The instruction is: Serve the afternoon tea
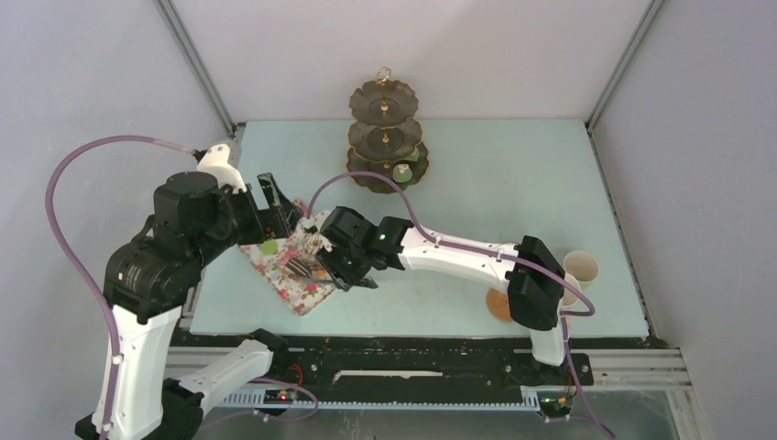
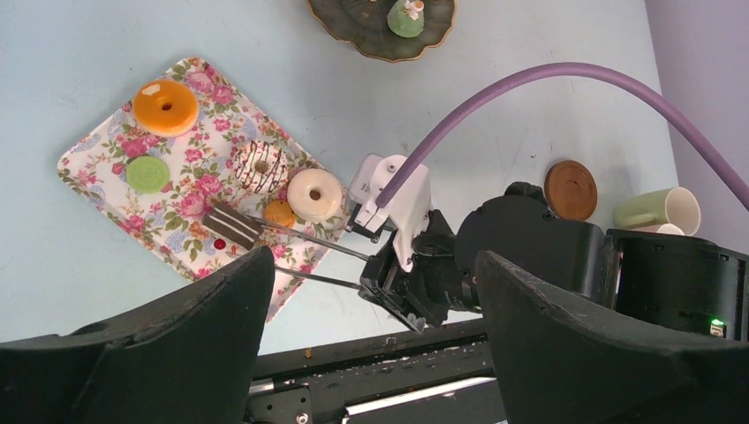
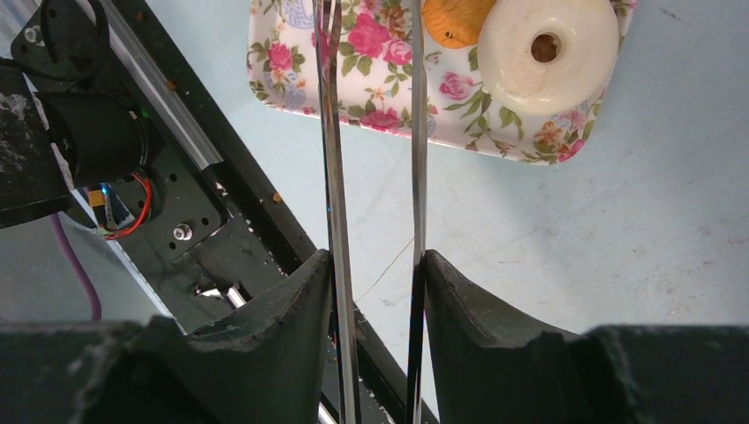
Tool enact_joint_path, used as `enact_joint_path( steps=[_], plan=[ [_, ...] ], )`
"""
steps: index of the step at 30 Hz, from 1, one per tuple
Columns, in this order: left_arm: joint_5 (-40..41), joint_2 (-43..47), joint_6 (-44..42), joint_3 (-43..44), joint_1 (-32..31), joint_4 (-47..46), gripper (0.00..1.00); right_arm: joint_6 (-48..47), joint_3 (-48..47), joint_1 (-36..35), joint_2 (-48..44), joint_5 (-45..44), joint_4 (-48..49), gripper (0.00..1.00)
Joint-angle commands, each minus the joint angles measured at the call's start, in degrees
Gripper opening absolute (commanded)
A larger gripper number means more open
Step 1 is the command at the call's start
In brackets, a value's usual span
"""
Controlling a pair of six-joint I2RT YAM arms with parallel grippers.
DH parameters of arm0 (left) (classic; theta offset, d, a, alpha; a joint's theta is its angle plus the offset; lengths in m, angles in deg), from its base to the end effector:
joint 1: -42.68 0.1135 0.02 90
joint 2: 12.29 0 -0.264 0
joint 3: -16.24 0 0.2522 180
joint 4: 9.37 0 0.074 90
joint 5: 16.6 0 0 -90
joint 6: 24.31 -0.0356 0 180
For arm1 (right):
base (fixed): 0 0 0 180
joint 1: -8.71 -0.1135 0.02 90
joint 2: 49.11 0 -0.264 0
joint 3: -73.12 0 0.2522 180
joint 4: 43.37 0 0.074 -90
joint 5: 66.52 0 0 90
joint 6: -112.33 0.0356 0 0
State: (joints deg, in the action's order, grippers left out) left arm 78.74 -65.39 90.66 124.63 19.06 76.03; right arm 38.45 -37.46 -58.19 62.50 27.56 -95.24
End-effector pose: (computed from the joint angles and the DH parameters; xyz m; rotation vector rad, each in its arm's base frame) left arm 0.0927 -0.0369 0.4770 -0.0819 2.1193 -0.4124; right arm 0.1685 0.4015 0.2671 -1.1545 2.3592 0.6541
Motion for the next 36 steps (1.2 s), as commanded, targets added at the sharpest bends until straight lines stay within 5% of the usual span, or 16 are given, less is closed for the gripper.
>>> enact_joint_path(
  steps=[1, 36],
  plan=[
    [-0.9, -0.3, -0.2, 1.6, -0.3, -1.0, 0.90, 0.5, -1.9, -0.6, 0.3, -4.0, 0.6, 0.44],
    [-0.5, -0.1, -0.1, 1.6, -0.3, -0.8, 0.90, 2.2, 1.3, 1.2, 1.7, 4.6, 5.2, 0.44]
  ],
)
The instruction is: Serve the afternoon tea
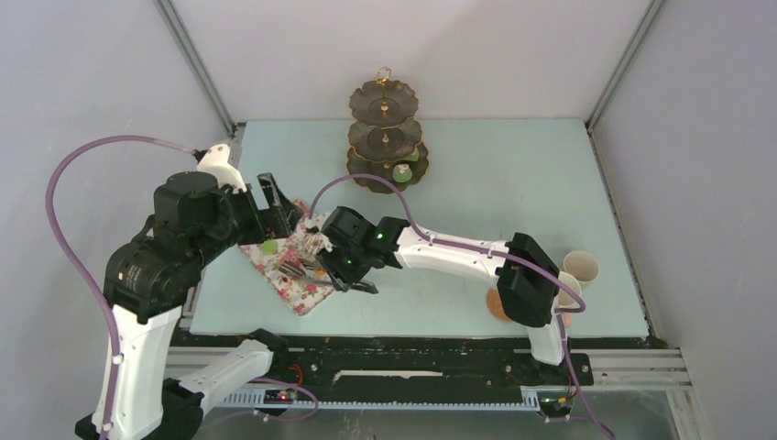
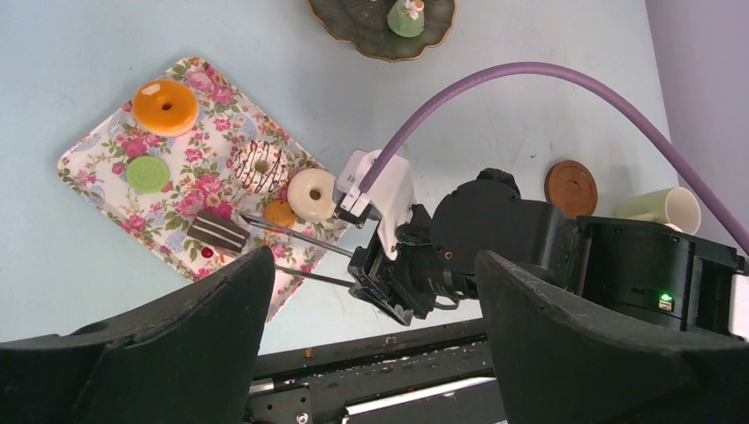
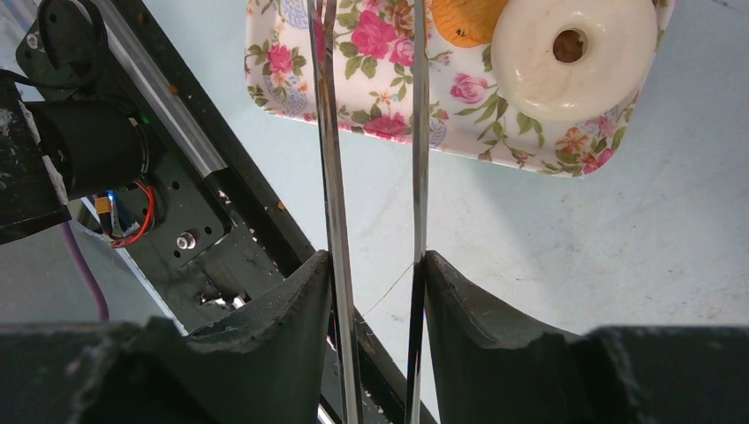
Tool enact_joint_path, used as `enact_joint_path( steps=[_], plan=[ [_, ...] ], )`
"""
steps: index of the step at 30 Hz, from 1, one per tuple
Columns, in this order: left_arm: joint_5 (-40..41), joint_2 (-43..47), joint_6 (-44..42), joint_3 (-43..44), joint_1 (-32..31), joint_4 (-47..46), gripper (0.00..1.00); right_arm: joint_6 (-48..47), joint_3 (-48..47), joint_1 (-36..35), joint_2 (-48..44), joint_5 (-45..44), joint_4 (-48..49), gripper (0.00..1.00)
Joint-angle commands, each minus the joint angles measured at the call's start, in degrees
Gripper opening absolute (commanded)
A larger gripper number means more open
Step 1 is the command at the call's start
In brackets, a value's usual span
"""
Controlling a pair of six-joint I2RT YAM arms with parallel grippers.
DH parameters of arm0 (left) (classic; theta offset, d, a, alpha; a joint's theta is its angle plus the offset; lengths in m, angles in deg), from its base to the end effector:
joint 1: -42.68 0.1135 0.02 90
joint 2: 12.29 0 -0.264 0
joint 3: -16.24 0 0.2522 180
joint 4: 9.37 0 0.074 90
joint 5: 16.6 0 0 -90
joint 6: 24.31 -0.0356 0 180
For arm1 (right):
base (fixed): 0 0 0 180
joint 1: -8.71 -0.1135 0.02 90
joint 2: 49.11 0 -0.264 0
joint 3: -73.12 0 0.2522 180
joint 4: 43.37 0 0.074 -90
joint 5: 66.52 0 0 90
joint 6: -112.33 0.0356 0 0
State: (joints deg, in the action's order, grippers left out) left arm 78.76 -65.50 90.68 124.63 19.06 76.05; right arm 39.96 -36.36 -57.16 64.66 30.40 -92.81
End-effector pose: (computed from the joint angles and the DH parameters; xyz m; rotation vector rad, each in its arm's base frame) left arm 0.0934 -0.0372 0.4768 -0.0824 2.1214 -0.4113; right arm 0.1770 0.4057 0.2481 -1.1354 2.4070 0.7003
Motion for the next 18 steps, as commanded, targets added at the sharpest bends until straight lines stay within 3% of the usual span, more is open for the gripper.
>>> enact_joint_path(
  steps=[1, 14, 18],
  plan=[
    [-0.4, 0.0, -0.1, 1.6, -0.3, -0.7, 0.90, 0.5, 0.2, 0.2, -0.5, 2.1, 2.9, 0.45],
    [-0.3, -0.2, 0.0, 1.6, -0.3, -0.7, 0.90, 0.8, 3.4, 0.5, -2.0, 4.8, 5.8, 0.45],
    [-0.6, -0.4, 0.0, 1.7, -0.3, -0.9, 0.90, 1.5, 2.8, 1.2, -1.5, 5.4, 5.4, 0.37]
  ],
)
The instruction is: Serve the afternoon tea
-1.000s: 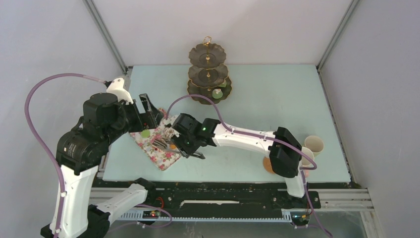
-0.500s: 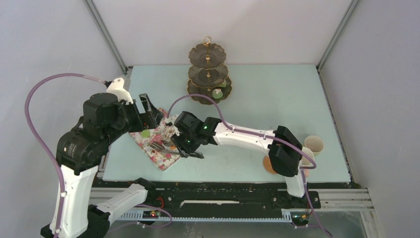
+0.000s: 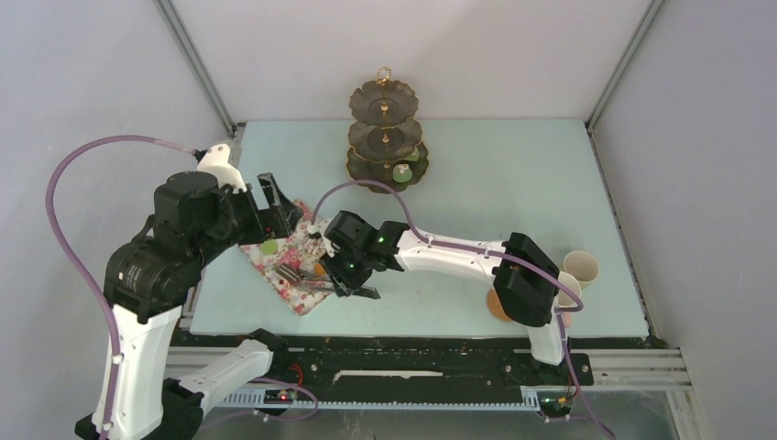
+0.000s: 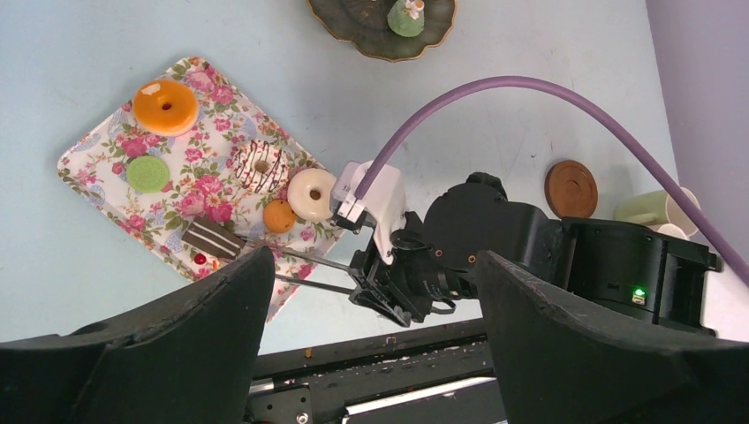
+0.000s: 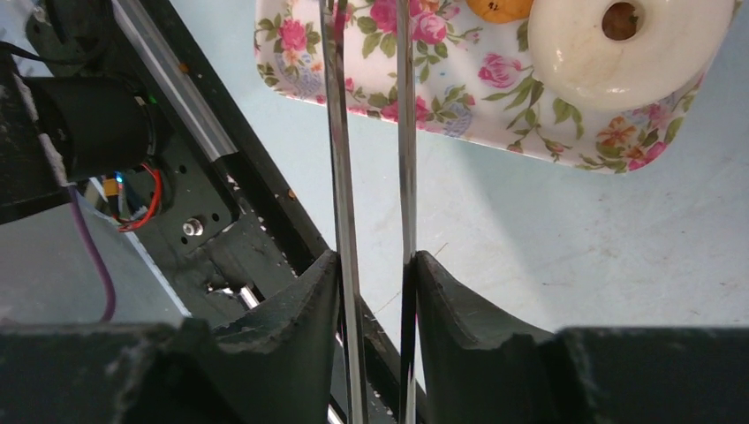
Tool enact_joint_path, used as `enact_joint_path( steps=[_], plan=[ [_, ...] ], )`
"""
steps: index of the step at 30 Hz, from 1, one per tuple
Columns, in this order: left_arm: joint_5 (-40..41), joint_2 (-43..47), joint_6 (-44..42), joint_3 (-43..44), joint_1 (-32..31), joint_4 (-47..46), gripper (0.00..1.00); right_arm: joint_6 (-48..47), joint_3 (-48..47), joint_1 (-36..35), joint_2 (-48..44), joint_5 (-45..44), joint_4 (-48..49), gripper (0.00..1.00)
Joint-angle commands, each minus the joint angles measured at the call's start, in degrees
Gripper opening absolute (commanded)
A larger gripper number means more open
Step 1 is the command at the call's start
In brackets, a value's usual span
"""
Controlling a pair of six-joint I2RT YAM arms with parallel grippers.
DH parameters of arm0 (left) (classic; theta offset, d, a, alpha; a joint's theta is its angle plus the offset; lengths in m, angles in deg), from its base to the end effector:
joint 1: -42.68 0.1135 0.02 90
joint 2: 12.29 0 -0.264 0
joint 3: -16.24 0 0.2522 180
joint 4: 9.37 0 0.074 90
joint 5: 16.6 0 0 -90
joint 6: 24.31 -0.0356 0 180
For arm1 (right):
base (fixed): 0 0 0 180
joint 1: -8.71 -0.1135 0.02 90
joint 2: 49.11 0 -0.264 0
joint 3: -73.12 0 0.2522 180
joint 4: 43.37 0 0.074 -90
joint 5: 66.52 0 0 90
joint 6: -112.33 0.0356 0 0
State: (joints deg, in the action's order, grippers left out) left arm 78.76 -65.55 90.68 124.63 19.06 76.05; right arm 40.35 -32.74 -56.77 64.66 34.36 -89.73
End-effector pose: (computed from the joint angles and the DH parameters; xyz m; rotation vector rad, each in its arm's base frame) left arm 0.0937 -0.0373 0.4768 -0.0824 2.1223 -0.4110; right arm 0.1764 0.4030 0.2319 -1.1605 2.4342 0.7700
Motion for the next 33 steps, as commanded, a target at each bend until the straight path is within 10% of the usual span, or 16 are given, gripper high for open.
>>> enact_joint_path(
  steps=[1, 10, 33],
  plan=[
    [-0.6, -0.5, -0.1, 1.8, -0.4, -0.9, 0.90, 1.5, -1.0, 1.0, -1.5, 1.5, 2.0, 0.34],
    [-0.7, -1.0, -0.1, 2.2, -0.4, -0.9, 0.90, 4.8, 0.8, 3.9, -4.3, 7.5, 5.3, 0.16],
    [-0.5, -1.3, -0.4, 2.2, -0.3, -1.1, 0.91, 31.3, 28.8, 29.5, -22.2, 33.2, 34.6, 0.13]
  ],
)
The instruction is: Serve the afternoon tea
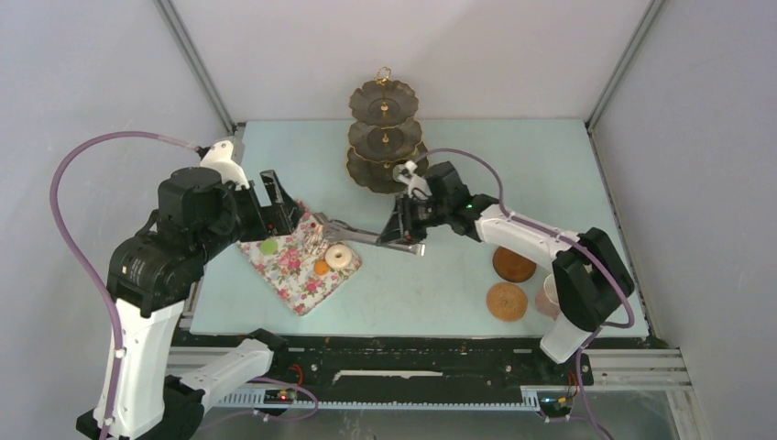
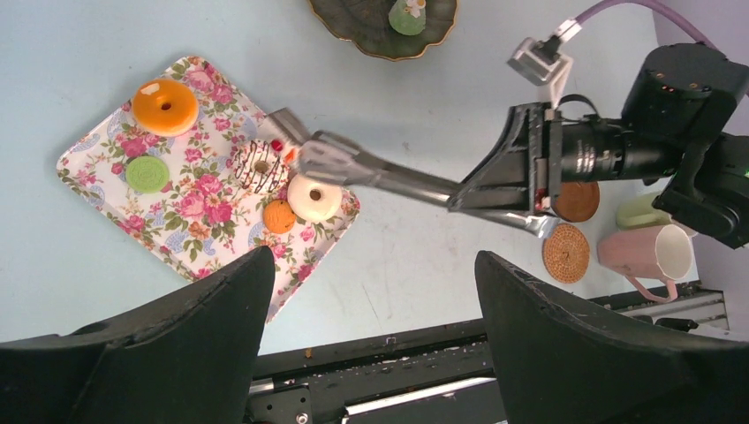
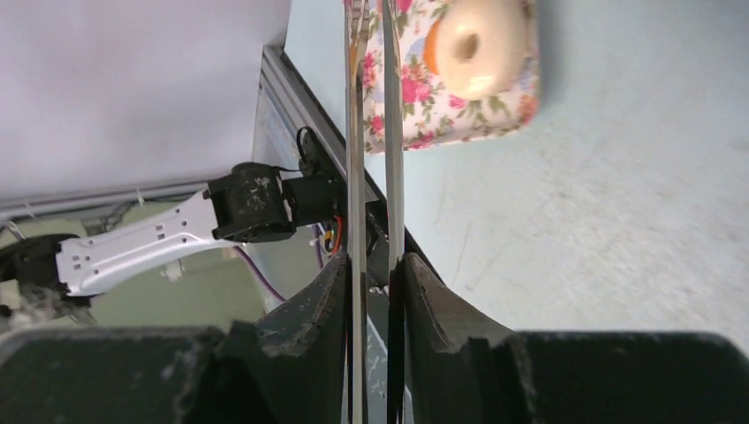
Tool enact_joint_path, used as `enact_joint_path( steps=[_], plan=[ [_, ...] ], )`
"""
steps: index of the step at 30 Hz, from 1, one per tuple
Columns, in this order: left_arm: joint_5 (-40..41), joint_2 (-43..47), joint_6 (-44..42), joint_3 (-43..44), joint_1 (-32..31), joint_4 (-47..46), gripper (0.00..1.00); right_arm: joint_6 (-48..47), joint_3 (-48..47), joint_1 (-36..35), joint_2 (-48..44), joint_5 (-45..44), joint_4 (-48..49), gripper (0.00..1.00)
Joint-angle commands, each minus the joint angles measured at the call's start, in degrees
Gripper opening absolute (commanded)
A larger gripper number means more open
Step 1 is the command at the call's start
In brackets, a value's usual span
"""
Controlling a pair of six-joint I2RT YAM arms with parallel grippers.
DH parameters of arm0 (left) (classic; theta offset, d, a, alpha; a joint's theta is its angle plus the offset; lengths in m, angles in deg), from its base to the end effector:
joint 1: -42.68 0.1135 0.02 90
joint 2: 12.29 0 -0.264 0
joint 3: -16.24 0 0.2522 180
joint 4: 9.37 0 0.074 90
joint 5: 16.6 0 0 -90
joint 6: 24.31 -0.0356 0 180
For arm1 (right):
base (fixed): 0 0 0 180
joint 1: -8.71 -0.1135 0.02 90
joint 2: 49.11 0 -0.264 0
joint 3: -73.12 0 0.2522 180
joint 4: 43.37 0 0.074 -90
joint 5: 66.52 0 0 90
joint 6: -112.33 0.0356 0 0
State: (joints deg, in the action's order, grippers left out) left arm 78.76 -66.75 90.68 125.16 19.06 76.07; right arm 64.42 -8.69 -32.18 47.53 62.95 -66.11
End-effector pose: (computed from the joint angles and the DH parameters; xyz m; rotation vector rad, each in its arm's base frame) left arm 0.0993 -0.0398 0.4772 -0.0821 2.1341 -0.4063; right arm 0.2685 0.2624 0.2493 -0.4122 2.4852 1.4758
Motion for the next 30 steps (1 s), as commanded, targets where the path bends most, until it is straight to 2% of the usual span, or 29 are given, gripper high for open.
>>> enact_joint_path(
  steps=[1, 8, 15, 22, 30],
  plan=[
    [-0.5, -0.1, -0.5, 1.7, -0.3, -1.2, 0.91, 8.0, 6.4, 6.6, -5.8, 4.7, 11.8, 0.13],
    [-0.5, -0.2, -0.4, 1.6, -0.3, -1.3, 0.91, 11.7, 13.7, 18.3, -7.9, 6.1, 14.7, 0.14],
    [-0.9, -0.7, -0.3, 1.7, -0.3, -1.5, 0.91, 16.5, 13.9, 25.7, -5.1, 8.1, 19.0, 0.14],
    [-0.8, -0.7, -0.4, 1.9, -0.3, -1.4, 0.91, 24.5, 13.7, 27.3, -0.1, 9.9, 28.0, 0.15],
    [-0.3, -0.6, -0.5, 1.6, -0.4, -1.3, 0.91, 25.1, 13.0, 26.1, 2.0, 8.8, 28.5, 0.17]
  ],
)
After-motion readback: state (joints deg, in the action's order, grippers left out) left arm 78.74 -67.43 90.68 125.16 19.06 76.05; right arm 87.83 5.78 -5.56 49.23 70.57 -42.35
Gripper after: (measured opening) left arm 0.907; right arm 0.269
